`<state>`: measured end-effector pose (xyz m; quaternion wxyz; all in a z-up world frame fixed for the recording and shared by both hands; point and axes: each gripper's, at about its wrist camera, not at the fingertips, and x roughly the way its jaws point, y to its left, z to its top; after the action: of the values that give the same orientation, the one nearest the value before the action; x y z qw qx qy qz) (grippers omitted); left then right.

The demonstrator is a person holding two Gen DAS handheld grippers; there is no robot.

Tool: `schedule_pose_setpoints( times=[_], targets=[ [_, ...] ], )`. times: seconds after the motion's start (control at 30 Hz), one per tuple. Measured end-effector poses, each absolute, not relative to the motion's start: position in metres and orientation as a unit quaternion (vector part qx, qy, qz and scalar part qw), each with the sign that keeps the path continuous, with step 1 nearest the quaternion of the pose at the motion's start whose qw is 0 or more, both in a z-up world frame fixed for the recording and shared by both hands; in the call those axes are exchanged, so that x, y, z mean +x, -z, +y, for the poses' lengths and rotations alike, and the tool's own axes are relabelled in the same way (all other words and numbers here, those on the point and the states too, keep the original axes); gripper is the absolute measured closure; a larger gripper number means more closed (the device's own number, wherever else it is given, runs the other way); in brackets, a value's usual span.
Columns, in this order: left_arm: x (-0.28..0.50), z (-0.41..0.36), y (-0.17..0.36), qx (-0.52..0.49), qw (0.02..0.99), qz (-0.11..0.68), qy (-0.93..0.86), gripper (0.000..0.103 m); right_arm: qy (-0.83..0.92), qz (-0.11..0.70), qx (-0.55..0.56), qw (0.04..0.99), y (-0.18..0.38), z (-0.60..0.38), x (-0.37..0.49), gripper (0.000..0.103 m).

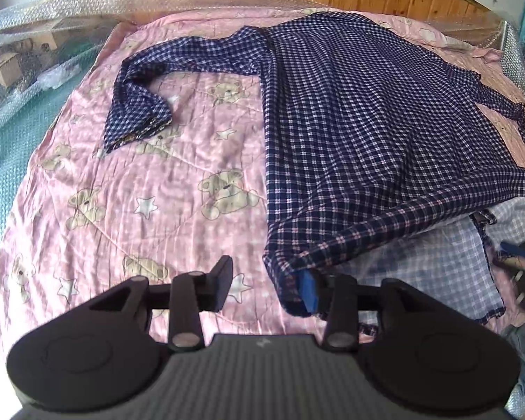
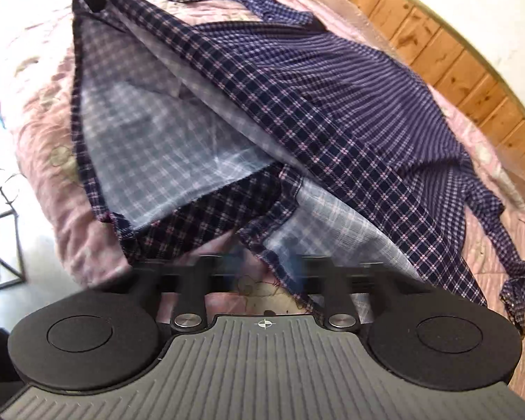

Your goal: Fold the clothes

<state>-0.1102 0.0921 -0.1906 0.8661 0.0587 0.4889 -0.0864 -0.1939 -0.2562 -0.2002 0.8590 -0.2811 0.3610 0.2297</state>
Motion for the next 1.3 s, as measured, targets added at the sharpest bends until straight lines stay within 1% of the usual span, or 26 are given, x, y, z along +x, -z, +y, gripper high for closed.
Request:
schedule_pose_setpoints(
  times=[0.1, 0.23, 0.3, 0.37, 0.4, 0.43, 0.47, 0.5, 0.53, 0.63, 0.67, 0.7, 0.73, 0.77, 0.9, 1.07, 1.13, 1.17, 1.2, 1.23, 1.3],
  targets=[
    [-0.113, 0.092, 0.187, 0.056, 0.869, 0.484, 0.086, 0.063, -0.245, 0.351, -0.266, 0.864, 0.185, -0.266, -0.203, 0.103],
    [-0.127, 0.092, 0.175, 0.025, 0.873, 0.473, 0.113, 0.063, -0.302, 0.365, -0.234, 0.849, 0.169, -0.260, -0.232, 0.103],
    [-0.136, 0.087, 0.171, 0.003, 0.873, 0.468, 0.138, 0.062, -0.313, 0.368, -0.248, 0.839, 0.176, -0.250, -0.244, 0.103],
    [-0.143, 0.076, 0.169, -0.015, 0.870, 0.461, 0.172, 0.061, -0.270, 0.344, -0.287, 0.852, 0.188, -0.251, -0.246, 0.103],
    [-0.145, 0.068, 0.169, -0.019, 0.868, 0.458, 0.189, 0.060, -0.248, 0.331, -0.306, 0.857, 0.193, -0.251, -0.247, 0.093],
    [-0.145, 0.057, 0.171, -0.016, 0.865, 0.458, 0.202, 0.058, -0.227, 0.318, -0.325, 0.861, 0.199, -0.253, -0.246, 0.086],
    [-0.146, 0.047, 0.173, -0.014, 0.863, 0.458, 0.215, 0.056, -0.210, 0.307, -0.347, 0.861, 0.205, -0.256, -0.241, 0.069],
    [-0.146, 0.037, 0.175, -0.012, 0.860, 0.457, 0.228, 0.056, -0.204, 0.301, -0.371, 0.854, 0.212, -0.257, -0.235, 0.061],
    [-0.147, 0.026, 0.177, -0.009, 0.856, 0.457, 0.241, 0.056, -0.210, 0.300, -0.394, 0.843, 0.220, -0.256, -0.228, 0.060],
    [-0.145, 0.001, 0.183, -0.019, 0.843, 0.463, 0.275, 0.056, -0.227, 0.276, -0.456, 0.815, 0.241, -0.253, -0.216, 0.061],
    [-0.144, -0.003, 0.186, -0.036, 0.835, 0.470, 0.284, 0.054, -0.234, 0.267, -0.468, 0.809, 0.245, -0.250, -0.213, 0.064],
    [-0.140, -0.006, 0.192, -0.061, 0.826, 0.480, 0.288, 0.052, -0.237, 0.269, -0.468, 0.807, 0.243, -0.250, -0.210, 0.079],
    [-0.136, -0.007, 0.200, -0.091, 0.818, 0.491, 0.285, 0.051, -0.237, 0.276, -0.454, 0.813, 0.239, -0.252, -0.207, 0.092],
    [-0.132, -0.009, 0.209, -0.121, 0.809, 0.501, 0.282, 0.050, -0.233, 0.283, -0.436, 0.822, 0.234, -0.254, -0.202, 0.102],
    [-0.115, -0.017, 0.243, -0.233, 0.767, 0.534, 0.268, 0.048, -0.235, 0.280, -0.385, 0.848, 0.214, -0.262, -0.203, 0.103],
    [-0.106, -0.041, 0.267, -0.264, 0.743, 0.554, 0.267, 0.045, -0.267, 0.253, -0.362, 0.857, 0.190, -0.260, -0.232, 0.103],
    [-0.102, -0.051, 0.276, -0.277, 0.733, 0.561, 0.266, 0.044, -0.277, 0.257, -0.352, 0.856, 0.188, -0.257, -0.239, 0.103],
    [-0.100, -0.056, 0.281, -0.283, 0.728, 0.565, 0.266, 0.048, -0.283, 0.259, -0.348, 0.856, 0.188, -0.257, -0.243, 0.103],
    [-0.098, -0.061, 0.286, -0.289, 0.723, 0.569, 0.266, 0.060, -0.287, 0.260, -0.344, 0.856, 0.187, -0.258, -0.248, 0.103],
    [-0.097, -0.064, 0.289, -0.292, 0.719, 0.572, 0.265, 0.068, -0.290, 0.265, -0.340, 0.855, 0.188, -0.259, -0.252, 0.103],
    [-0.097, -0.063, 0.292, -0.288, 0.717, 0.579, 0.260, 0.099, -0.295, 0.278, -0.330, 0.852, 0.189, -0.266, -0.259, 0.101]
  ],
)
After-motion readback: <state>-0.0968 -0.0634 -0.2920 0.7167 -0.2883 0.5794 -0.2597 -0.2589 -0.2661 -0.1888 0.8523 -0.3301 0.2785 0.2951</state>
